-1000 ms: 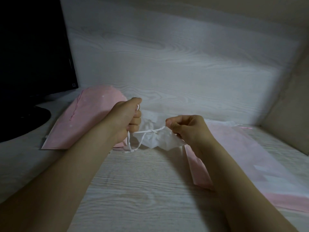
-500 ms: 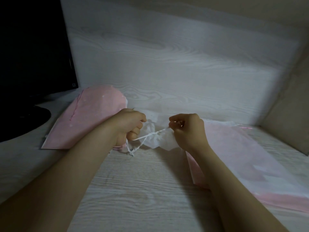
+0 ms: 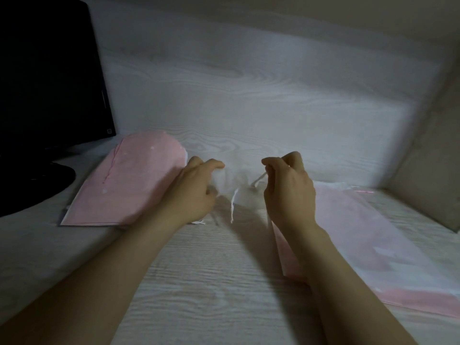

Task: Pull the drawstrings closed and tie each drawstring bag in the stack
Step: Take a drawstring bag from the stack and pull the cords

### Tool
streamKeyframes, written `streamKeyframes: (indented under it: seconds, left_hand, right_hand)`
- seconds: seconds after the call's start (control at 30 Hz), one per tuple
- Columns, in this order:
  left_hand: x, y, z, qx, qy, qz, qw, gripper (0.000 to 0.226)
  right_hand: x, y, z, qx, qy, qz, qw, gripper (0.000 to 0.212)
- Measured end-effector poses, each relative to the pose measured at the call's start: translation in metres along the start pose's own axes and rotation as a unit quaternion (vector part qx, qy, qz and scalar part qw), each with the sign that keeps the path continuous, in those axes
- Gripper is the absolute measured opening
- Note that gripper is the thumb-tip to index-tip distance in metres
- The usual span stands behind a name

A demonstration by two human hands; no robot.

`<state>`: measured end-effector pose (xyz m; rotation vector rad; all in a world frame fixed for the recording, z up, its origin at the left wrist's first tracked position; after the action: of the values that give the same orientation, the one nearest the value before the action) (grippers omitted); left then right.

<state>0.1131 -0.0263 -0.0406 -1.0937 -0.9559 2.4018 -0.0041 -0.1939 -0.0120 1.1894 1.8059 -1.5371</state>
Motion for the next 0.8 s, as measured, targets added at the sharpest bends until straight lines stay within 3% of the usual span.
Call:
streamKeyframes:
  seconds: [0.07,0.17,0.37,0.43,0.6,0.8]
  left_hand:
    - [0.001,0.006,0.000,-0.042,0.028,-0.018,0.999,0.068]
    - [0.003,0.010,-0.001,-0.066,0.031,-0.002,0.997,0.062]
    - [0.002,0.014,0.004,-0.054,0.039,0.053,0.996,0.031]
    - [0.000,0.014,0.007,-0.048,0.047,0.073,0.995,0.018]
    - [-0.006,-0.011,0.030,-0.019,0.046,0.161,0.986,0.017]
    - [0.000,-0.040,0.068,0.079,0.045,0.231,0.969,0.008]
  right_hand:
    - [0.000,-0.004,-0.008,0.003,-0.050,0.012,0.999,0.041]
    - [0.003,-0.012,-0.019,-0.010,-0.113,0.037,0.993,0.049]
    - [0.006,-0.025,-0.026,-0.070,-0.133,0.109,0.983,0.037]
    - [0.006,-0.028,-0.023,-0.111,-0.119,0.110,0.981,0.040]
    - [0.005,-0.041,-0.010,-0.157,-0.008,0.123,0.980,0.074]
    - [0.010,-0.062,-0.014,-0.259,0.128,0.147,0.946,0.070]
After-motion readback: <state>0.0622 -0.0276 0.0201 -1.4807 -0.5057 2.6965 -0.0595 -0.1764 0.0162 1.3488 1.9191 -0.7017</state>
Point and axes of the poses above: each hand's wrist, its own x-axis away from the middle knuckle, its own y-axis out of the palm, z = x × y, the point moved 5 cm from there along -x, towards the middle knuckle
